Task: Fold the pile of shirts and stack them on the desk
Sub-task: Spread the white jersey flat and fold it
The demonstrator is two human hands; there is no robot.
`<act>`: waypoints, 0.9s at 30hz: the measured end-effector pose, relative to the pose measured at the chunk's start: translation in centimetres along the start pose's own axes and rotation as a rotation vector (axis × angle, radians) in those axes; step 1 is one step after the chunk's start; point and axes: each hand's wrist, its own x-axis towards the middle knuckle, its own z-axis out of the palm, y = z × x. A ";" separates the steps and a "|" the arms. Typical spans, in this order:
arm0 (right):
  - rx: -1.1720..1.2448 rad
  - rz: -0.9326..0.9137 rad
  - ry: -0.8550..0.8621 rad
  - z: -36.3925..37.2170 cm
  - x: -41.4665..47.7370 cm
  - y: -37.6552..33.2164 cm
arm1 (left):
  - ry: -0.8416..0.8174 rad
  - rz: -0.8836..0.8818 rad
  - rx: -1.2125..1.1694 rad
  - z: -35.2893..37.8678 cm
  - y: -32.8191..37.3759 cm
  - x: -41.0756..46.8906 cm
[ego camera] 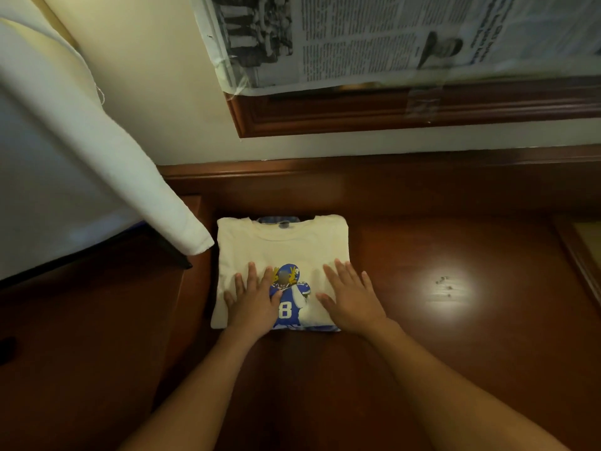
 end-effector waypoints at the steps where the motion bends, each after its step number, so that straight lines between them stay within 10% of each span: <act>1: 0.053 0.020 0.051 -0.6 -1.5 0.5 | 0.016 0.029 -0.031 0.0 0.9 -1.1; 11: 0.356 0.290 0.391 -6.6 -21.8 13.4 | 0.100 0.275 -0.430 2.8 17.1 -14.2; 27: 0.435 0.740 0.749 -13.8 -53.7 41.1 | -0.063 0.935 -0.253 9.8 55.2 -27.3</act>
